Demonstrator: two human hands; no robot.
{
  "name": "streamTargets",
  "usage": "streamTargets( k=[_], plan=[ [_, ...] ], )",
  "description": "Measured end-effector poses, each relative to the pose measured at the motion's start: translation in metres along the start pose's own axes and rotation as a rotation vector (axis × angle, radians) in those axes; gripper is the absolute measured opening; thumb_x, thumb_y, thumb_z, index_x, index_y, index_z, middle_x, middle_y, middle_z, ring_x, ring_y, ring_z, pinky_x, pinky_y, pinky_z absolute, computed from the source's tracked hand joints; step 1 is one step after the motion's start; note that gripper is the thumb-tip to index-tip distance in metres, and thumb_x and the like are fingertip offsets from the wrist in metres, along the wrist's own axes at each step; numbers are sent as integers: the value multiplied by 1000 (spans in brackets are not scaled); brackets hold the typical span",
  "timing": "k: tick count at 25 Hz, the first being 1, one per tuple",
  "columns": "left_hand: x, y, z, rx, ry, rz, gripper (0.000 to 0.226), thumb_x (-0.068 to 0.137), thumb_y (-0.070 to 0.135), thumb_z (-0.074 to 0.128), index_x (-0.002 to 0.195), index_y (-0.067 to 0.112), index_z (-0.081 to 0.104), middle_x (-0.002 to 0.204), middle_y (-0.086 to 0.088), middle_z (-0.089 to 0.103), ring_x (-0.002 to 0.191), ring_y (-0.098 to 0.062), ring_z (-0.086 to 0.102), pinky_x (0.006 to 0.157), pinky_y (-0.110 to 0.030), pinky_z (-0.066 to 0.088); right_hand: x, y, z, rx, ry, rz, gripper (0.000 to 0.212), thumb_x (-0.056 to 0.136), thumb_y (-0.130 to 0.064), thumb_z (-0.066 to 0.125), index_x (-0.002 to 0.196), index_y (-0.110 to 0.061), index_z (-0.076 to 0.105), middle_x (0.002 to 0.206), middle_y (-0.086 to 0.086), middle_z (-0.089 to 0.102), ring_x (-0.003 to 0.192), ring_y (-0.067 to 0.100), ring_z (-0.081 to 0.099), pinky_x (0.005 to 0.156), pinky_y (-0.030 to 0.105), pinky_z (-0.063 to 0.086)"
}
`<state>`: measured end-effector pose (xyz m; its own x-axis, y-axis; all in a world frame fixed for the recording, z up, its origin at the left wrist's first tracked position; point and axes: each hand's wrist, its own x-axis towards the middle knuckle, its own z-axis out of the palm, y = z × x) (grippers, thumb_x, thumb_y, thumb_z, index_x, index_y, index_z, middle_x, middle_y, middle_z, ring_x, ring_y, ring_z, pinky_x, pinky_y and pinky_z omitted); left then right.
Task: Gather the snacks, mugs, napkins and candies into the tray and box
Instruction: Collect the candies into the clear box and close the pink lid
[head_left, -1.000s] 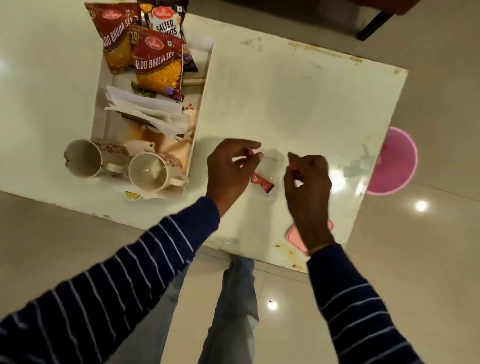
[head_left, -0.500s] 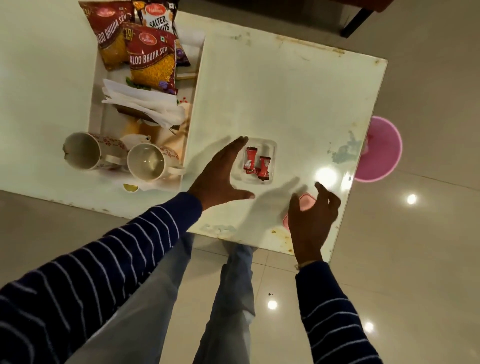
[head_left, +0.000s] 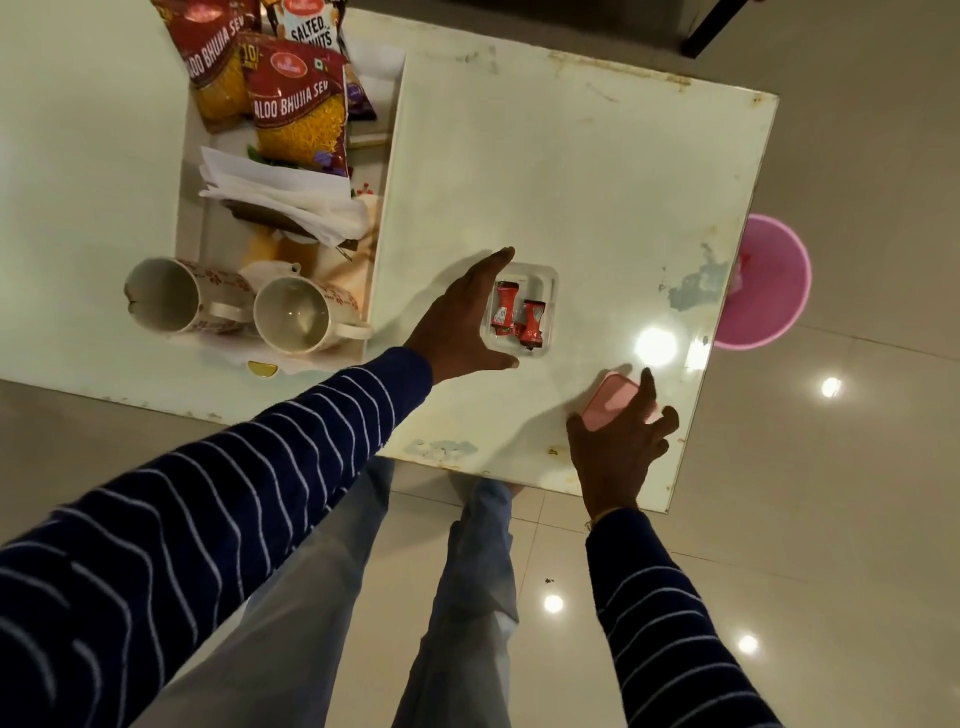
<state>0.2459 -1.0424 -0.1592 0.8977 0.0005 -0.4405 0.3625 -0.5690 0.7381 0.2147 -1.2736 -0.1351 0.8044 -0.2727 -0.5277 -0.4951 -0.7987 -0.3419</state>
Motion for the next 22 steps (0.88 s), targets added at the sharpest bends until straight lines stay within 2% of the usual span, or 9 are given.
streamTargets(
  k=[4,8,10,12,13,15,18,20,22],
  plan=[
    [-1,0,-2,-9,33,-11,121,55,40,95,151,29,22,150,1,39,132,-20,45,105,-43,50,7,-5,-10,-84,-45,37,82,73,-22,72,143,-21,29,130,19,41,114,42,44,83,40,43],
    [-2,-1,-4,-4,12,0,120,52,40,95,149,30,25,146,1,43,129,-20,47,103,-44,51,15,-3,-32,70,103,-28,60,85,-1,56,142,-11,42,124,19,63,111,36,62,96,41,50],
    [-5,-2,-4,2,0,10,121,53,41,95,150,30,24,148,1,42,131,-21,46,103,-45,51,14,-7,-43,210,134,-137,59,87,-3,64,143,-11,45,115,7,67,103,10,66,93,30,54],
    [-9,-4,-3,30,-31,23,128,53,43,96,153,31,17,154,0,37,135,-22,43,106,-46,48,11,-18,-45,374,21,-201,67,86,-13,73,145,-19,42,102,-13,63,88,-14,62,72,9,53],
    [-12,-5,-2,51,-58,25,135,52,44,96,155,32,10,158,-1,32,139,-23,41,109,-45,46,9,-26,-41,457,-69,-188,70,86,-18,75,146,-25,40,102,-19,61,87,-17,62,69,8,54],
    [-19,-7,-1,35,-109,14,147,49,44,97,156,32,-4,165,0,14,145,-24,33,112,-39,38,10,-41,-29,554,-208,-163,67,89,-25,72,147,-30,38,108,-20,61,91,-14,63,69,16,58],
    [-32,-11,-3,-59,-129,-27,151,48,48,96,156,32,-9,166,13,-1,145,-15,31,109,-26,34,14,-58,-7,598,-215,-169,56,95,-25,65,146,-24,42,121,-10,59,99,1,63,78,30,59],
    [-40,-12,-4,-78,-96,-48,142,52,51,93,157,31,0,165,11,6,133,-7,40,102,-18,37,14,-62,8,547,-152,-165,51,96,-26,64,144,-20,46,122,1,62,96,13,64,82,36,59],
    [-44,-8,-3,-94,-7,-84,119,63,50,88,156,26,19,160,0,29,119,-8,53,93,-23,47,14,-62,18,511,-80,-174,50,94,-30,66,140,-18,52,119,7,64,90,17,63,79,24,58]
  ],
)
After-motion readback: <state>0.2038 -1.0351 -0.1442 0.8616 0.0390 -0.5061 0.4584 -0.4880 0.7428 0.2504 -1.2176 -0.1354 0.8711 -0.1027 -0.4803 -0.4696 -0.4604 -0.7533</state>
